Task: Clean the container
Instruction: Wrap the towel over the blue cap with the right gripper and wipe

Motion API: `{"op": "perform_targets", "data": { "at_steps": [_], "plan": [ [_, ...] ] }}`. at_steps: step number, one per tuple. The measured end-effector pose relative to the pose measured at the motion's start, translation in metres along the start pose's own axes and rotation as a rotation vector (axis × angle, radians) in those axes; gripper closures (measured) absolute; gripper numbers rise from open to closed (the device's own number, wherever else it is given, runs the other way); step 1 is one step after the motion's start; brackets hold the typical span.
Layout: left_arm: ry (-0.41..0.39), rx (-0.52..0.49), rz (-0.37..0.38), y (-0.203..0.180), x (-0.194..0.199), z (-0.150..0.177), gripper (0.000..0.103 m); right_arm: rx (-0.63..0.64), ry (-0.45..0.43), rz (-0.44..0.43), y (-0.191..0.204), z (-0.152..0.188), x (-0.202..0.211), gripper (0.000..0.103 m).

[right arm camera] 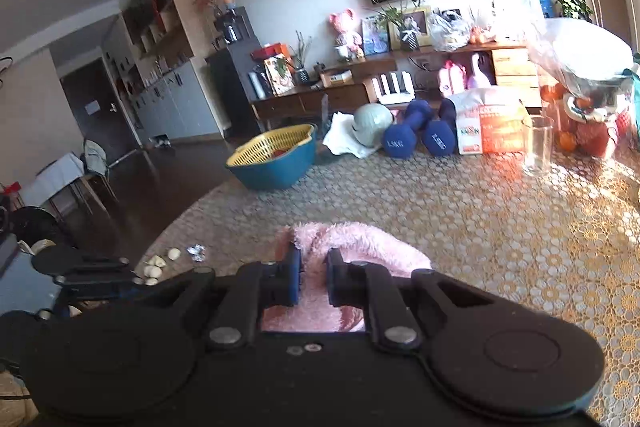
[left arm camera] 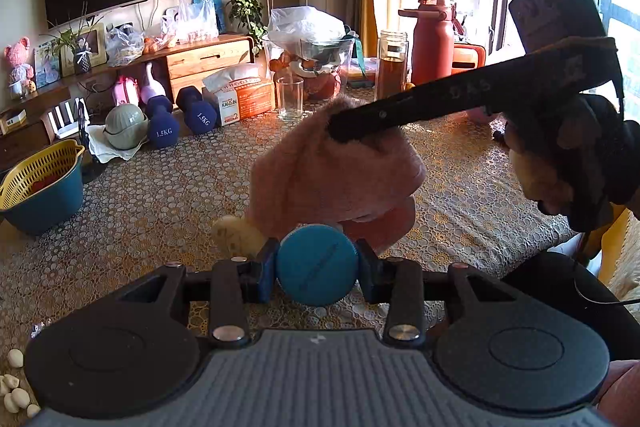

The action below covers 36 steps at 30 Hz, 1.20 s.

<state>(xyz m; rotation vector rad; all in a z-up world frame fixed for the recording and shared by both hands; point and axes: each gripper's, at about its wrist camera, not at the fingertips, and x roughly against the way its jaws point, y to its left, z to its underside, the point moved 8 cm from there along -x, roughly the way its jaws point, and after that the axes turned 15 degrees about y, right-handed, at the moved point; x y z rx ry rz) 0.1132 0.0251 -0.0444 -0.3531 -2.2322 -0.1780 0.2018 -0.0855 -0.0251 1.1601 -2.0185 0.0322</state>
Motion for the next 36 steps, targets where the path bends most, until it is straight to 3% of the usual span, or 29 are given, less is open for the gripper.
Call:
{"op": "perform_targets", "data": {
  "at_steps": [5, 10, 19, 36],
  "plan": [
    [0.000, -0.002, -0.001, 0.000, 0.000, 0.000, 0.064, 0.039, -0.005, -0.128, 0.034, -0.004, 0.011, 0.092],
    [-0.004, -0.006, -0.002, -0.001, 0.001, 0.001, 0.064, 0.042, 0.047, -0.188, 0.050, 0.006, -0.004, 0.092],
    [-0.012, -0.014, 0.000, -0.003, 0.001, -0.002, 0.064, -0.021, 0.091, -0.138, 0.026, 0.012, -0.033, 0.092],
    [-0.021, 0.009, 0.011, -0.001, -0.001, -0.008, 0.064, -0.155, 0.208, 0.058, -0.054, 0.046, -0.084, 0.091]
  ]
}}
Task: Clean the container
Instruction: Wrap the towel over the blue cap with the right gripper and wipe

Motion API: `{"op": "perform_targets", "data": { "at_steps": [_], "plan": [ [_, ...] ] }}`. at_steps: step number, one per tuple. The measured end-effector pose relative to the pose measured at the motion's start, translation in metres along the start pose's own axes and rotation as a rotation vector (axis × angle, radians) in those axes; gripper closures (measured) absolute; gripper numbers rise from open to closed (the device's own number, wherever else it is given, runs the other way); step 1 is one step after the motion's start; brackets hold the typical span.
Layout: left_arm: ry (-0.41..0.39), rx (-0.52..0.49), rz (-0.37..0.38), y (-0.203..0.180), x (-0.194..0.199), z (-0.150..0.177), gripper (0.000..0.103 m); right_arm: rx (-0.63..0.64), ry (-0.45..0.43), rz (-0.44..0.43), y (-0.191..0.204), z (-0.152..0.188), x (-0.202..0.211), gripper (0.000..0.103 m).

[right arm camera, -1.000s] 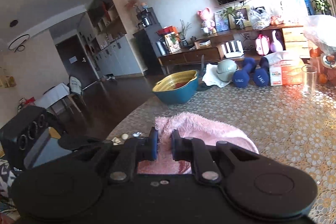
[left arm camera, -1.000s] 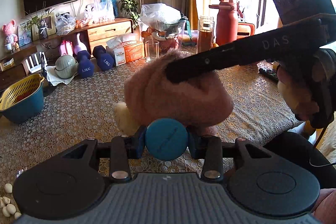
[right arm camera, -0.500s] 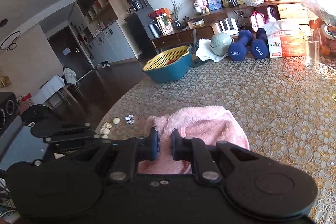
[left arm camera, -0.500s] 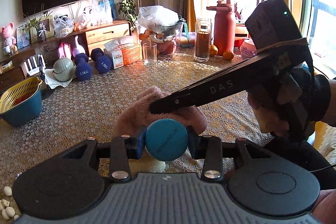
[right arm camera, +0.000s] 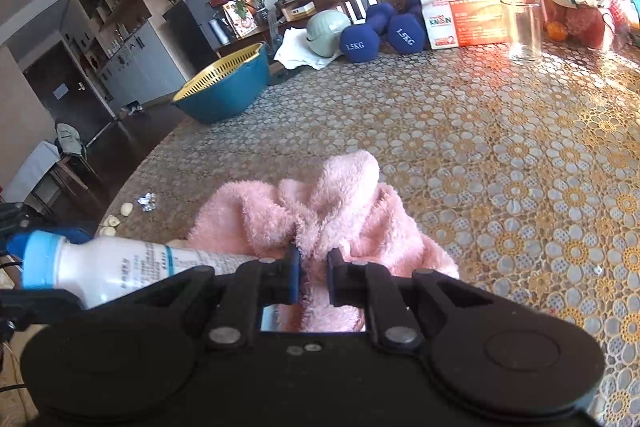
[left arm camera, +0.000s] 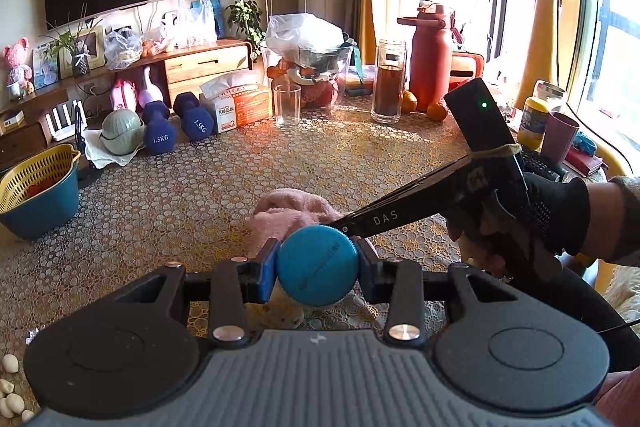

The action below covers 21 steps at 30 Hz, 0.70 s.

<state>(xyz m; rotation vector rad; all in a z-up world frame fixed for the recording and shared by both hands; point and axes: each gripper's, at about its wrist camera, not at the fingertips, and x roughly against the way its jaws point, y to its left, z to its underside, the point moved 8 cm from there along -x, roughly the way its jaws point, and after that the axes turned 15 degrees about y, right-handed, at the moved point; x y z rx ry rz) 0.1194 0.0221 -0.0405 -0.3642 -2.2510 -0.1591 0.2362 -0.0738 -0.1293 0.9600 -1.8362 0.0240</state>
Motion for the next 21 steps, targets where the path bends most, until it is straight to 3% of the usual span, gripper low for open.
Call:
{"op": "perform_targets", "data": {
  "at_steps": [4, 14, 18, 21],
  "plan": [
    [-0.009, 0.006, 0.001, 0.002, -0.001, -0.004, 0.064, -0.019, -0.029, 0.041, -0.007, 0.000, 0.016, 0.091],
    [-0.037, 0.002, -0.008, -0.002, -0.009, -0.020, 0.064, 0.147, -0.282, -0.165, 0.075, -0.027, 0.129, 0.092],
    [-0.038, -0.001, -0.010, -0.002, -0.010, -0.022, 0.064, 0.251, -0.257, -0.245, 0.111, -0.022, 0.136, 0.094],
    [-0.037, 0.000, -0.010, -0.002, -0.010, -0.022, 0.064, 0.299, -0.198, -0.244, 0.125, -0.012, 0.122, 0.094]
  ]
}}
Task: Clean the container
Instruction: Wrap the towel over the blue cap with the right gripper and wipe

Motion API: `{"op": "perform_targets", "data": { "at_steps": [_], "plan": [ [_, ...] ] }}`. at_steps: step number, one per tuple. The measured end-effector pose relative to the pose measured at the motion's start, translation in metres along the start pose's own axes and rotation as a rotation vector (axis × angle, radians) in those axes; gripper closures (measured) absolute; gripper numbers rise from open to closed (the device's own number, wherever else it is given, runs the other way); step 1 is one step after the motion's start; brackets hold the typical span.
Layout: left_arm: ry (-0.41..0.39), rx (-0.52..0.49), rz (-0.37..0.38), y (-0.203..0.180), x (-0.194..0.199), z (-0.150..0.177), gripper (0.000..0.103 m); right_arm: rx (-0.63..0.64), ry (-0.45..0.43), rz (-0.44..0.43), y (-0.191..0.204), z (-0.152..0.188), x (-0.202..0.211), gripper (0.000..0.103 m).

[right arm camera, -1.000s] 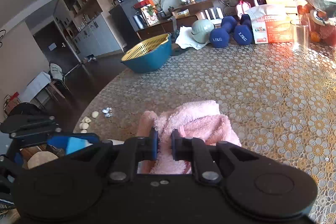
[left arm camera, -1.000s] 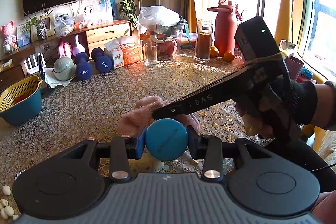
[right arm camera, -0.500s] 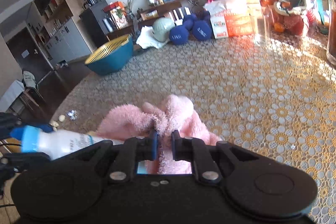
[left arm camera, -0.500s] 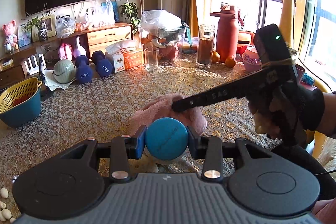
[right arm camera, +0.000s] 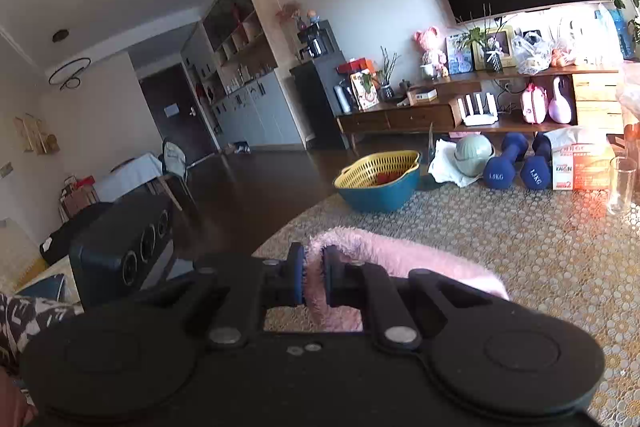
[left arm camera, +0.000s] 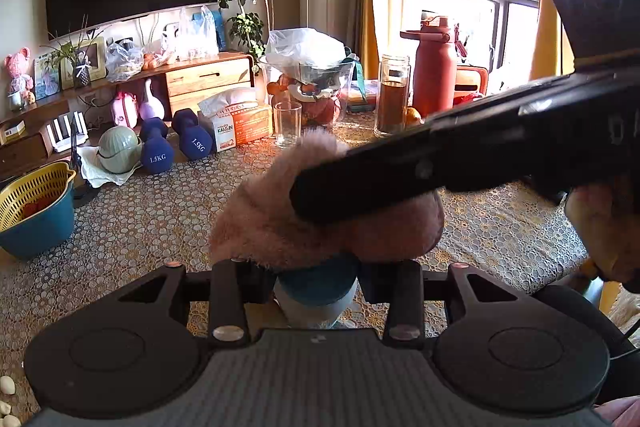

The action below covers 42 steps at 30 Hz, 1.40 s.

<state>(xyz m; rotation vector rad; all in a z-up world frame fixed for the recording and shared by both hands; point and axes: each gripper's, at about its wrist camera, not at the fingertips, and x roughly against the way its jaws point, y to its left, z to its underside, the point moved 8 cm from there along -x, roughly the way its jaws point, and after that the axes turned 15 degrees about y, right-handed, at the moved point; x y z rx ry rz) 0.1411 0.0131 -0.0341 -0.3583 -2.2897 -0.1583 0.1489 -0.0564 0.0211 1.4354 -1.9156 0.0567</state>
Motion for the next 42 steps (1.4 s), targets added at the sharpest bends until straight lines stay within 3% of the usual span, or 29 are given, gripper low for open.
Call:
{"op": "perform_targets", "data": {
  "at_steps": [6, 10, 14, 18, 21, 33, 38, 42],
  "plan": [
    [-0.001, 0.003, 0.002, 0.002, 0.000, 0.001, 0.064, -0.045, 0.010, 0.004, -0.012, 0.003, -0.001, 0.092],
    [-0.002, -0.006, 0.000, 0.001, 0.001, 0.003, 0.064, -0.030, 0.074, 0.017, -0.011, 0.011, -0.010, 0.091],
    [0.000, -0.017, -0.004, -0.001, 0.001, 0.002, 0.064, 0.022, 0.120, -0.024, 0.006, 0.013, -0.014, 0.091],
    [0.005, -0.039, -0.024, -0.005, -0.001, 0.005, 0.064, -0.061, 0.192, -0.094, -0.006, 0.021, -0.027, 0.094],
    [0.003, -0.026, -0.017, -0.003, -0.002, 0.004, 0.064, -0.124, 0.178, -0.123, -0.018, 0.021, -0.026, 0.099],
    [0.004, -0.019, -0.015, 0.000, -0.001, 0.002, 0.065, -0.168, 0.076, -0.068, -0.038, 0.008, -0.016, 0.100],
    [0.016, -0.021, -0.009, 0.001, -0.002, 0.005, 0.072, -0.237, 0.030, -0.064, -0.052, 0.004, -0.015, 0.100],
    [0.012, -0.016, -0.050, 0.005, -0.004, 0.004, 0.072, -0.323, 0.000, -0.093, -0.067, 0.001, -0.015, 0.100]
  ]
}}
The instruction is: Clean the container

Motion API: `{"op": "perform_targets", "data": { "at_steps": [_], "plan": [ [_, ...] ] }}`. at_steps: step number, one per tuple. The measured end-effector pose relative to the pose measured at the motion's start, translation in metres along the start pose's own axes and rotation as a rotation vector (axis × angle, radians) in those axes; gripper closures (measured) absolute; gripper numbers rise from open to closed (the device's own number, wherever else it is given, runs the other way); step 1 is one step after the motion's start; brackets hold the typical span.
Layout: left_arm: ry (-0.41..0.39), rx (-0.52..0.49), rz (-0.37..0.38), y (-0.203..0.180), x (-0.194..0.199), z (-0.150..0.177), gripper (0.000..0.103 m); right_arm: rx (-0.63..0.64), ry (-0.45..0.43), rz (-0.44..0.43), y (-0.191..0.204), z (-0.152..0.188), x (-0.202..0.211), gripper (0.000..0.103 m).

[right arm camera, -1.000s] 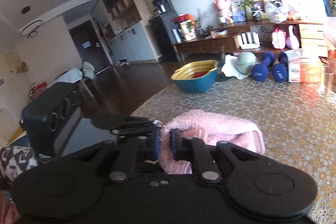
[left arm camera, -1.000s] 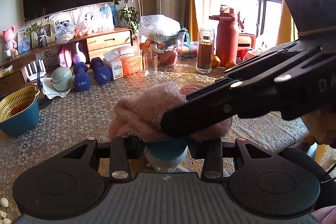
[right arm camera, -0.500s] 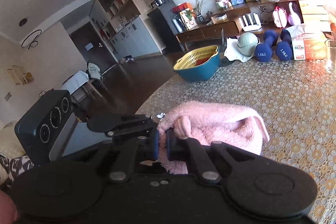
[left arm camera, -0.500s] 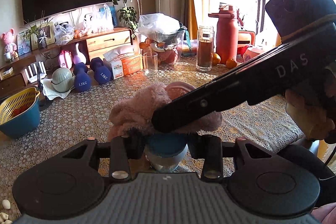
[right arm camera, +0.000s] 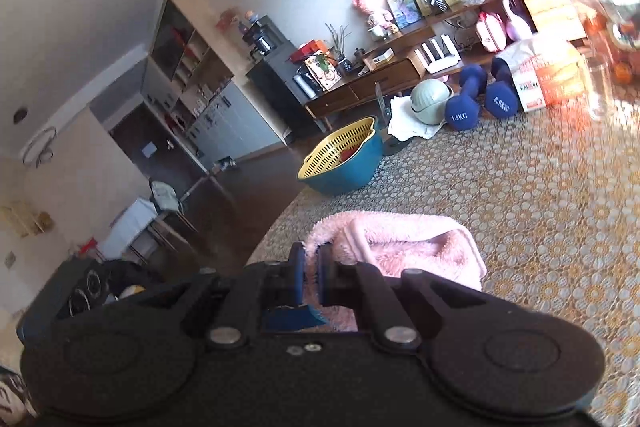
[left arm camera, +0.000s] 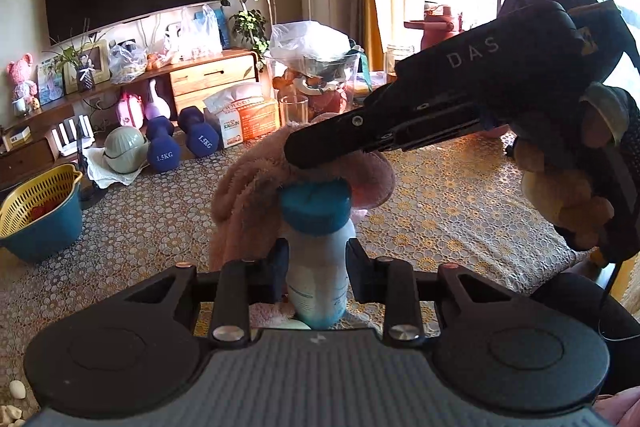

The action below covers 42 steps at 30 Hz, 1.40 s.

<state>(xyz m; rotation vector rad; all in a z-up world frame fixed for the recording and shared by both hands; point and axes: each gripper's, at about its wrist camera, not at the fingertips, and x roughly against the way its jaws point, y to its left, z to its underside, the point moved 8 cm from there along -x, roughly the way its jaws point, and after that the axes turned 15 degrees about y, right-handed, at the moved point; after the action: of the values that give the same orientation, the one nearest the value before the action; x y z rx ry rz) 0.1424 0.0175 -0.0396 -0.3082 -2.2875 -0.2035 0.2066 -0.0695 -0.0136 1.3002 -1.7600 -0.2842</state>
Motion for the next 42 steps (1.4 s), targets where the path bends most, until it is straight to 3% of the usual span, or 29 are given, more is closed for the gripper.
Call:
{"op": "perform_targets", "data": {
  "at_steps": [9, 13, 24, 29, 35, 42],
  "plan": [
    [-0.025, -0.006, 0.005, -0.001, 0.001, -0.012, 0.072, -0.038, -0.006, -0.031, 0.000, 0.007, -0.004, 0.100],
    [-0.017, 0.008, -0.018, 0.003, -0.008, -0.016, 0.053, -0.056, -0.003, -0.045, -0.003, 0.006, -0.003, 0.100],
    [-0.028, 0.003, 0.017, 0.005, -0.025, -0.031, 0.054, -0.071, -0.050, 0.019, -0.019, -0.018, -0.002, 0.100],
    [-0.041, -0.007, 0.010, 0.004, -0.029, -0.030, 0.062, -0.101, -0.071, -0.003, -0.032, -0.022, -0.004, 0.100],
    [-0.046, -0.031, 0.003, -0.001, -0.027, -0.028, 0.063, -0.171, -0.091, -0.013, -0.052, -0.029, -0.010, 0.098],
    [-0.049, -0.013, 0.017, 0.001, -0.026, -0.024, 0.063, -0.408, -0.064, -0.161, -0.095, -0.004, -0.035, 0.095]
  ]
}}
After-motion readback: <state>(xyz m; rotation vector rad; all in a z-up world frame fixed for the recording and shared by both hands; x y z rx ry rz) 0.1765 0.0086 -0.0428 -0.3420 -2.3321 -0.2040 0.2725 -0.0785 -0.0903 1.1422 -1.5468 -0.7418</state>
